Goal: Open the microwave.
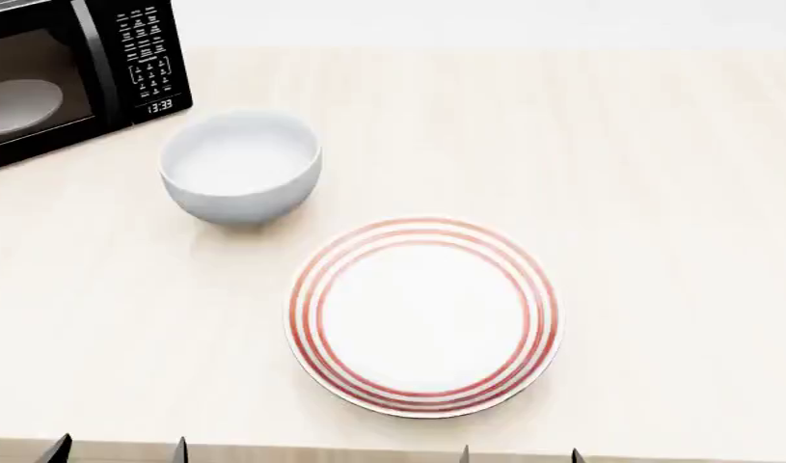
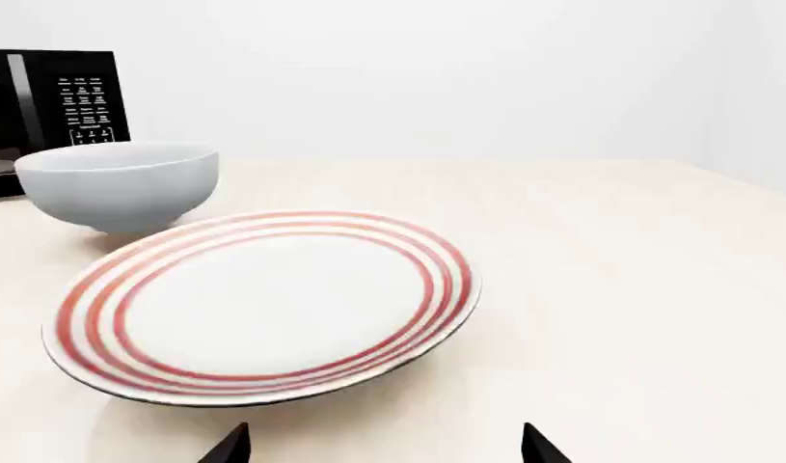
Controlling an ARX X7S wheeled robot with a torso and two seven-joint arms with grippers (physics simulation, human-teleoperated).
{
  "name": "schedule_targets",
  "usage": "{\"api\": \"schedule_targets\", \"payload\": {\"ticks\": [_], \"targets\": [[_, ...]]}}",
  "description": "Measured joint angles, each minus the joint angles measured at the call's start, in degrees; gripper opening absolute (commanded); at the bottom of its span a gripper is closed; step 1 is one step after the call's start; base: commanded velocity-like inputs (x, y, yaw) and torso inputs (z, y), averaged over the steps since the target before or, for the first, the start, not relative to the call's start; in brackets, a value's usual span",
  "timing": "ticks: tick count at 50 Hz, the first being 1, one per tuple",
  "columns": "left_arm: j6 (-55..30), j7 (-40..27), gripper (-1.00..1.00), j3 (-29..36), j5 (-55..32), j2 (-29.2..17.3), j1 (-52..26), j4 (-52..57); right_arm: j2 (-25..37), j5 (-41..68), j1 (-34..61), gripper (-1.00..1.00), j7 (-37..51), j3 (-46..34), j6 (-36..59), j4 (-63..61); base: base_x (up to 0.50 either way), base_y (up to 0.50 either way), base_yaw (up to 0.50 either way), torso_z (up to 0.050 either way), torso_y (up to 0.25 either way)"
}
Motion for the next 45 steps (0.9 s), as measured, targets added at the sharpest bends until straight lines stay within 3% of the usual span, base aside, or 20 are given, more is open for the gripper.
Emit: {"api": "schedule_targets", "payload": {"ticks": [20,45], "targets": [[-4.14,-3.49,1.00,2.90,-0.59,-2.63,3.84,12.80,3.43,3.35,-2.67,1.00,1.61,-2.03,8.63,-18.45,0.01,0.04,0.00,0.000,0.000],[-5.16,-5.97,1.00,5.29,-2.47,-5.07,4.33,16.12,5.69,5.21,-2.15,1.00,3.23,-4.85,12.05,-25.33,0.13,0.36,0.00,0.000,0.000]]}}
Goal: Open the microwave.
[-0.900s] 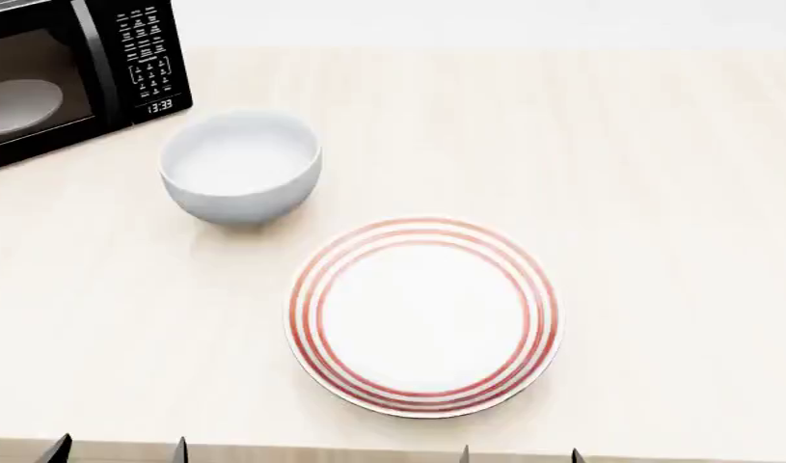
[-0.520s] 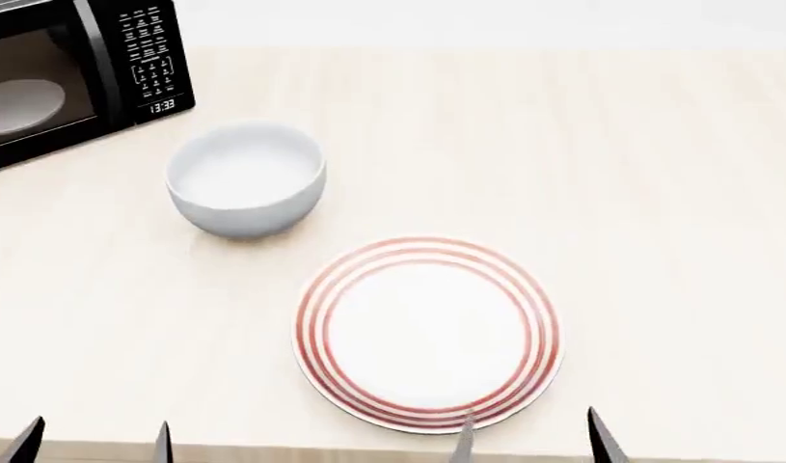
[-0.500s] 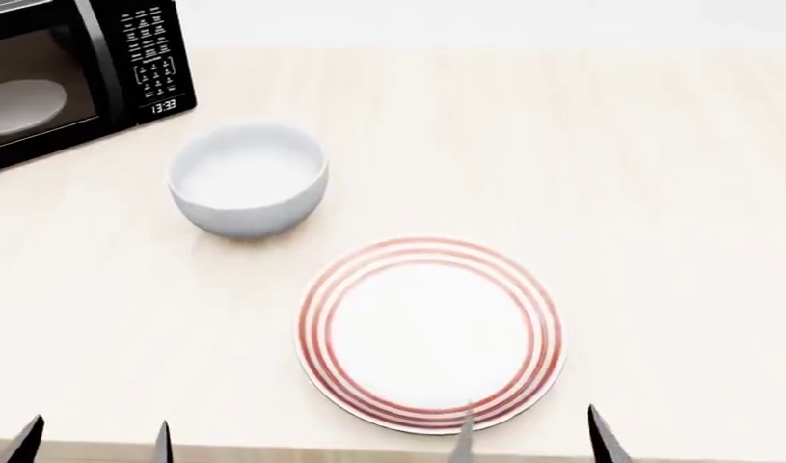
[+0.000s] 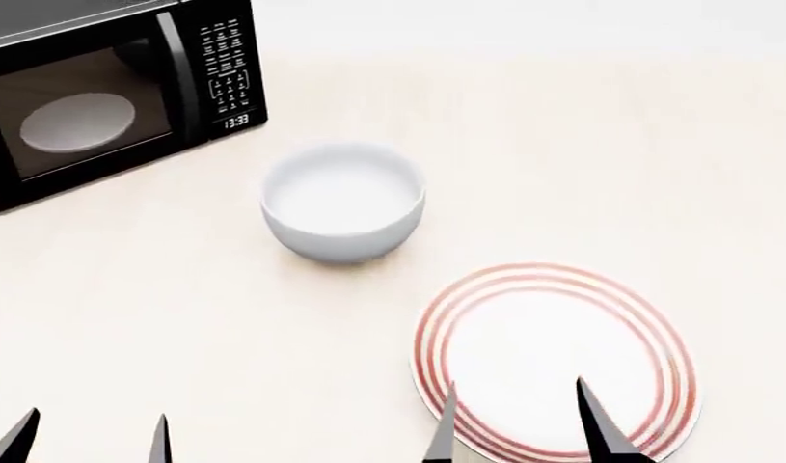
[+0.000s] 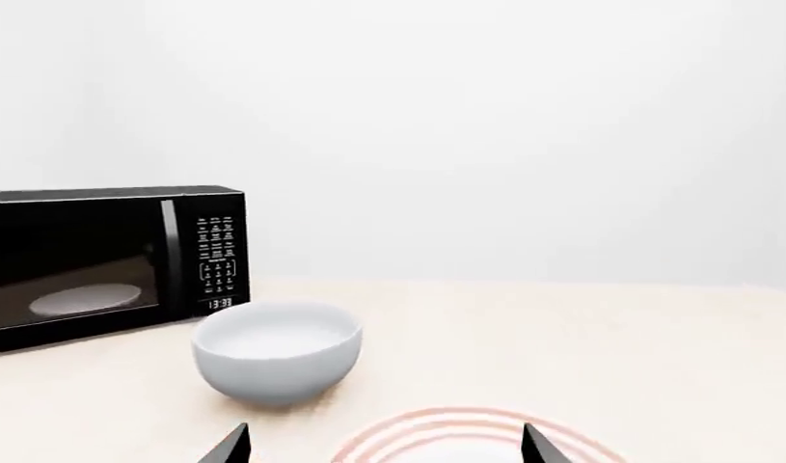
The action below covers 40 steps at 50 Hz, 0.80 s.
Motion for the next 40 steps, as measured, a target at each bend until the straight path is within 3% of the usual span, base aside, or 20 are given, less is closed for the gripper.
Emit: {"api": "schedule_targets", "payload": {"ticks": [40], "targets": [[0.59,-2.62,1.00,2.82,-1.88,-2.72,0.58,0.38,1.98,3.21,0.69,1.00,2.27,-2.38,-0.69,0.59,0.29,0.40,0.00,0.000,0.000]]}}
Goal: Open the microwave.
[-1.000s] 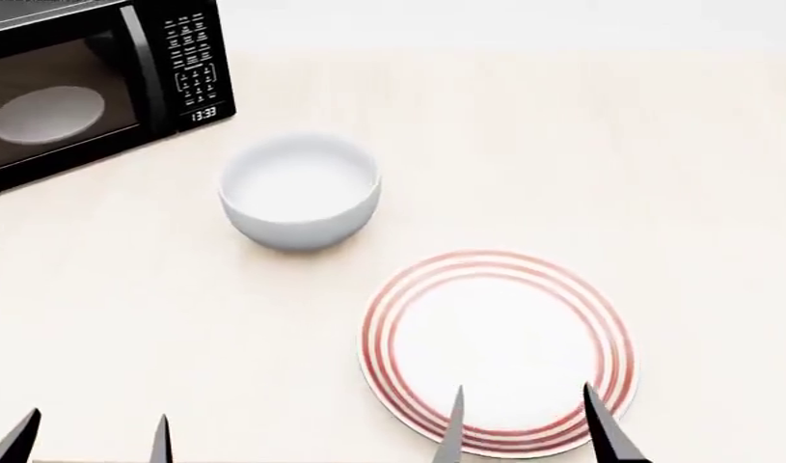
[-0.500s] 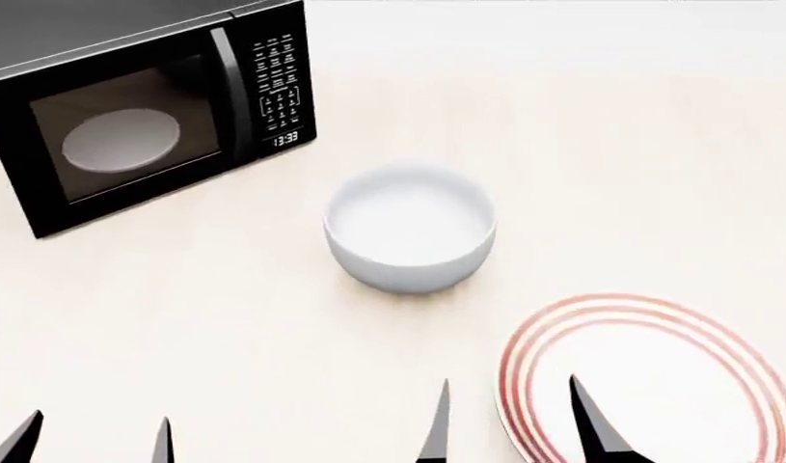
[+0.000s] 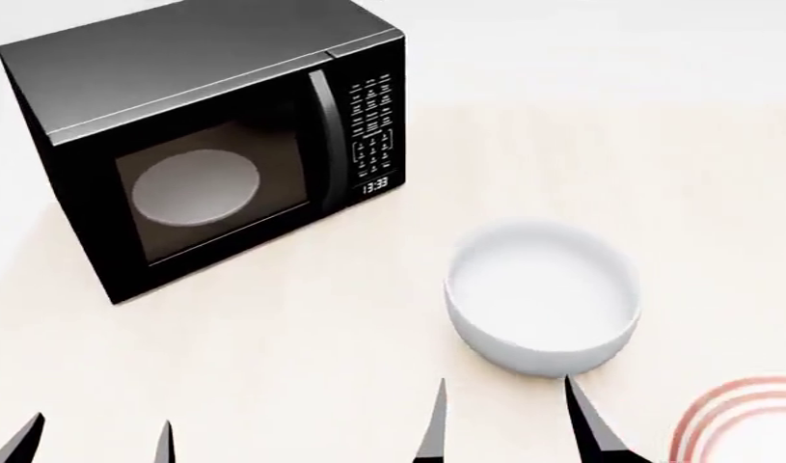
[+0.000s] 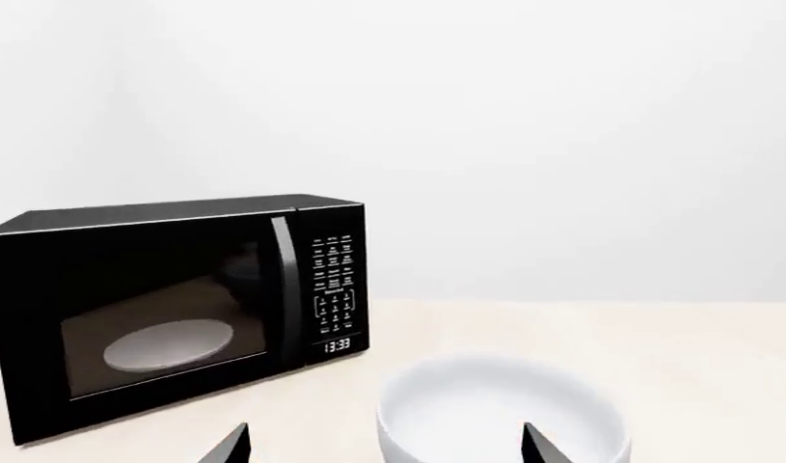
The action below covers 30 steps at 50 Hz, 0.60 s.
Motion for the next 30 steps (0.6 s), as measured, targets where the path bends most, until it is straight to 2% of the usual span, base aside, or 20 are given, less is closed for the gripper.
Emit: {"api": "schedule_targets", "payload": {"ticks": [14,30], "targets": [[0.33,-0.73,1.00,0.81,-0.31,-0.65,-0.03,-0.31,0.47,1.14,0.10,1.00,0.63,-0.37,-0.84,0.86,0.32,0.39,0.00,0.000,0.000],[0.48,-1.41,1.00,1.43,-0.83,-1.48,-0.15,-0.33,0.99,1.79,0.35,1.00,1.41,-1.02,-1.63,1.51,0.38,0.23,0.00,0.000,0.001]]}}
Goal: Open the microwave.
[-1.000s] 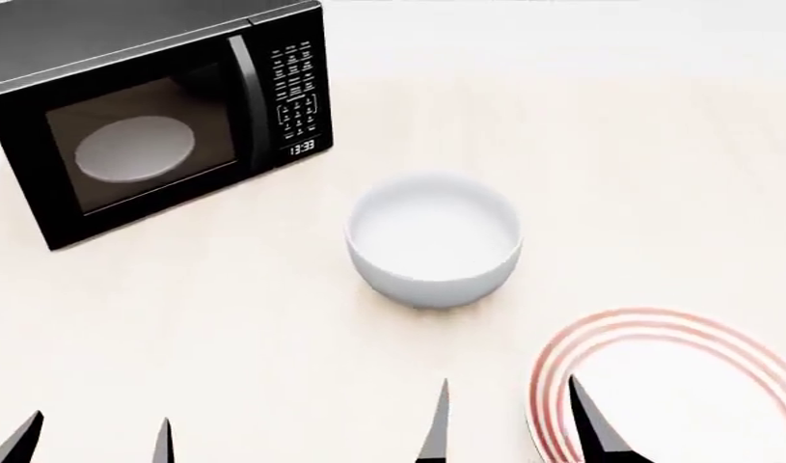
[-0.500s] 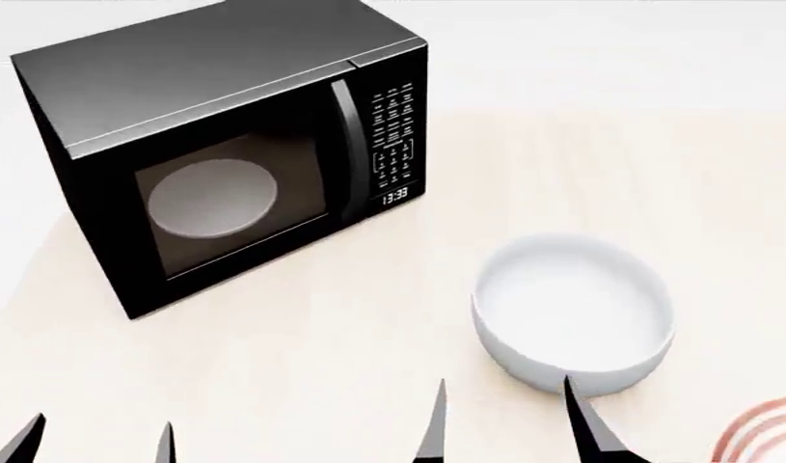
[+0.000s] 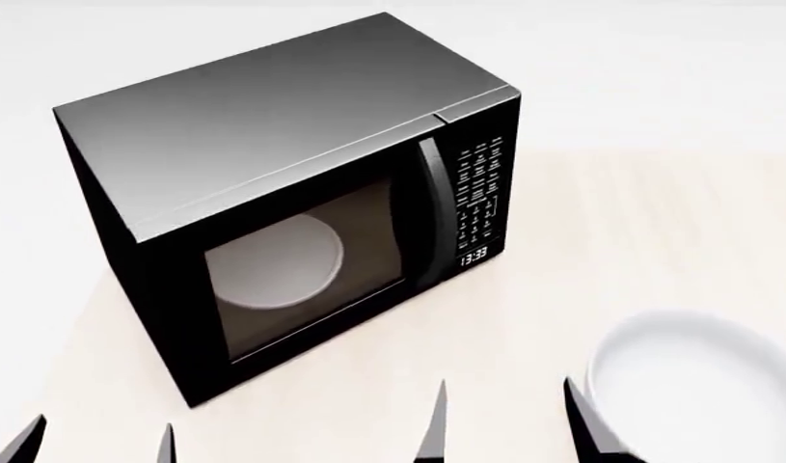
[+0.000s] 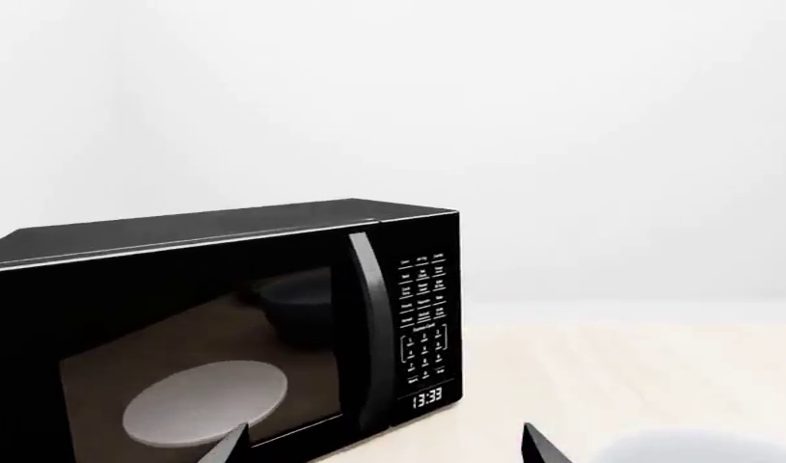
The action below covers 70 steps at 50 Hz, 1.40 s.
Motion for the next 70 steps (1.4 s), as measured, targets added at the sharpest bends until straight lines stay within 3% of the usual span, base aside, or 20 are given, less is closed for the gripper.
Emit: {"api": "schedule_targets", "payload": {"ticks": [19,41,47,58,70], "targets": [[0.06,-0.72,1.00,0.82,-0.56,-0.67,0.04,0.15,0.63,0.69,0.54,1.00,0.85,-0.75,-0.29,0.85,0.35,0.16,0.00,0.000,0.000],[0.30,-1.97,1.00,1.84,-0.49,-1.17,0.02,0.36,1.30,4.60,10.85,1.00,1.24,-1.71,10.86,-0.59,0.00,0.00,0.00,0.000,-0.058],[0.37,-2.07,1.00,2.26,-0.47,-1.39,-0.15,0.13,0.95,5.62,15.39,1.00,1.21,-1.75,13.19,1.34,0.00,0.00,0.00,0.000,-0.204],[0.53,-2.17,1.00,3.07,-0.63,-1.81,-0.50,-0.41,-1.00,4.21,32.22,1.00,0.38,-4.24,16.12,15.08,0.00,0.00,0.00,0.000,-0.162],[0.78,-2.62,1.00,3.44,-1.19,-2.24,-0.67,-0.51,-1.86,3.37,40.76,1.00,0.32,-5.72,16.21,23.92,0.00,0.00,0.00,0.000,-0.107]]}}
